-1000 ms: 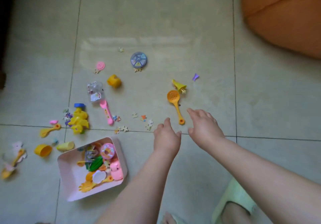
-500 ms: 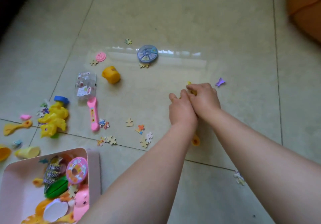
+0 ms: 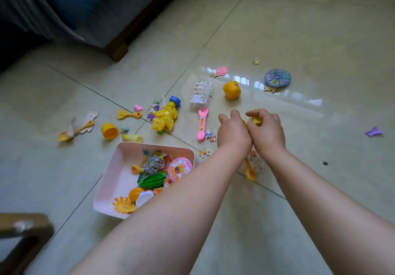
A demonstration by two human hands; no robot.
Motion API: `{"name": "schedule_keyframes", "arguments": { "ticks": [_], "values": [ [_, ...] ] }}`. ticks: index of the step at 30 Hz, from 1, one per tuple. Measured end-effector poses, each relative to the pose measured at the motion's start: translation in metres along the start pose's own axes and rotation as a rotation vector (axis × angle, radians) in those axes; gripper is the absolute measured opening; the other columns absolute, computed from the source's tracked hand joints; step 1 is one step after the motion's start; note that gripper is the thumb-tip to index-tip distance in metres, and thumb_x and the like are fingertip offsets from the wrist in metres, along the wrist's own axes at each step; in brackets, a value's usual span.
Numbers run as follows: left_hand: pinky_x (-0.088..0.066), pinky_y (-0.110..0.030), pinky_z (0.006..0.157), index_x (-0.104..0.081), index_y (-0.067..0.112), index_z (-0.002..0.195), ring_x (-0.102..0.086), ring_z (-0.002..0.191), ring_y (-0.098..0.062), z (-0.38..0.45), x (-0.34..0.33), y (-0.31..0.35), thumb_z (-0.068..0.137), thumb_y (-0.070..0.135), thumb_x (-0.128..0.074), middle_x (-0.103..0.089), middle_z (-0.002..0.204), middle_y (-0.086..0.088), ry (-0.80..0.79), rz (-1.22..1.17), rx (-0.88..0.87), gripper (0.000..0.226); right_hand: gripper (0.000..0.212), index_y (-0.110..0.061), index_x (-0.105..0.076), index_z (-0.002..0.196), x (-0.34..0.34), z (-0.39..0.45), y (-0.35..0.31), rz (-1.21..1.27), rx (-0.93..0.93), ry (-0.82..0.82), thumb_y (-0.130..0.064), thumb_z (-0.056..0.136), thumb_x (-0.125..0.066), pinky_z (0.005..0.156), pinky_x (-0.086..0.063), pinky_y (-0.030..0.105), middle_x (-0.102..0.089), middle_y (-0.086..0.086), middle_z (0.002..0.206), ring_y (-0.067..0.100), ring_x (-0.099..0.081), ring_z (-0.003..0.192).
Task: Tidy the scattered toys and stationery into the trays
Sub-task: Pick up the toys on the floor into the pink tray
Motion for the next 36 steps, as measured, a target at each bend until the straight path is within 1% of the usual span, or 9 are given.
{"name": "schedule_keyframes", "arguments": {
  "ticks": [5,8,12,15,18,22,26,31,36],
  "values": [
    [-0.045,-0.037,0.089,-0.043,0.015,0.129,-0.058,0.105,-0.038,-0.02,0.07,-0.096,0.087,0.024,-0.059,-0.041,0.128,-0.017,0.053,0.028,0.043,0.045,0.029,-0.029,-0.066,0.114,-0.07,-0.062,-0.049,0.145,0.119,-0.192,-0.018,0.088,-0.056,0.079,-0.035,0.015,-0.05,0.001,0.112,0.011,-0.056,0.092],
    [-0.046,-0.038,0.093,-0.044,0.016,0.128,-0.054,0.109,-0.036,-0.037,0.091,-0.141,0.083,0.028,-0.065,-0.043,0.127,-0.017,0.083,0.044,0.153,0.052,0.027,-0.027,-0.068,0.111,-0.097,-0.084,-0.065,0.155,0.166,-0.31,-0.019,0.086,-0.06,0.087,-0.045,0.021,-0.054,0.003,0.115,0.015,-0.059,0.098],
    [-0.048,-0.035,0.085,-0.043,0.016,0.128,-0.056,0.107,-0.033,-0.055,0.099,-0.191,0.08,0.031,-0.069,-0.044,0.127,-0.017,0.054,0.073,0.344,0.056,0.02,-0.032,-0.069,0.104,-0.124,-0.105,-0.067,0.037,0.217,-0.518,-0.03,0.085,-0.064,0.08,-0.054,0.029,-0.068,-0.003,0.105,0.015,-0.065,0.09],
    [-0.044,-0.04,0.094,-0.039,0.016,0.133,-0.048,0.119,-0.035,-0.061,0.101,-0.209,0.081,0.037,-0.07,-0.037,0.133,-0.015,0.027,0.151,0.469,0.064,0.018,-0.033,-0.07,0.105,-0.123,-0.111,-0.06,-0.059,0.231,-0.561,-0.033,0.089,-0.061,0.08,-0.052,0.028,-0.071,-0.011,0.1,0.01,-0.065,0.088],
    [-0.039,-0.041,0.101,-0.039,0.013,0.135,-0.037,0.127,-0.037,-0.052,0.103,-0.198,0.088,0.019,-0.058,-0.038,0.136,-0.018,0.115,0.243,0.386,0.051,0.02,-0.026,-0.072,0.102,-0.106,-0.1,-0.052,-0.053,0.243,-0.394,-0.022,0.091,-0.055,0.073,-0.046,0.024,-0.072,-0.004,0.098,0.013,-0.065,0.085],
    [-0.038,-0.041,0.098,-0.047,0.015,0.13,-0.042,0.12,-0.034,-0.027,0.084,-0.153,0.09,0.013,-0.05,-0.048,0.127,-0.014,0.208,0.379,0.051,0.041,0.024,-0.027,-0.068,0.104,-0.077,-0.071,-0.016,-0.096,0.147,-0.233,-0.017,0.09,-0.052,0.07,-0.039,0.025,-0.059,-0.001,0.102,0.017,-0.061,0.089],
    [-0.037,-0.036,0.095,-0.055,0.017,0.126,-0.047,0.116,-0.03,-0.01,0.042,-0.102,0.09,0.015,-0.053,-0.055,0.122,-0.008,0.059,0.553,-0.194,0.036,0.025,-0.027,-0.066,0.105,-0.044,-0.047,0.025,-0.182,0.032,-0.169,-0.014,0.087,-0.054,0.072,-0.038,0.026,-0.06,0.002,0.102,0.019,-0.059,0.092],
    [-0.031,-0.036,0.097,-0.057,0.018,0.121,-0.045,0.117,-0.026,0.007,0.011,-0.098,0.089,0.012,-0.047,-0.061,0.117,-0.004,-0.033,0.76,-0.121,0.034,0.027,-0.023,-0.063,0.114,-0.05,-0.033,0.033,-0.225,0.023,-0.331,-0.017,0.087,-0.061,0.073,-0.039,0.026,-0.065,0.002,0.101,0.019,-0.06,0.094],
    [-0.029,-0.036,0.097,-0.057,0.021,0.114,-0.046,0.117,-0.023,0.021,0.002,-0.111,0.085,0.022,-0.057,-0.067,0.11,-0.002,-0.058,0.722,-0.036,0.029,0.047,-0.017,-0.052,0.129,-0.086,-0.033,0.025,-0.416,0.129,-0.446,-0.029,0.087,-0.066,0.085,-0.044,0.032,-0.048,0.011,0.123,0.03,-0.059,0.104]
  ]
}}
Point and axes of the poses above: each hand's wrist, its own z-axis towards the middle knuckle, its own x-axis out of the back of the hand, y = z × x, the point moved 2 cm from there along z, towards the middle knuckle
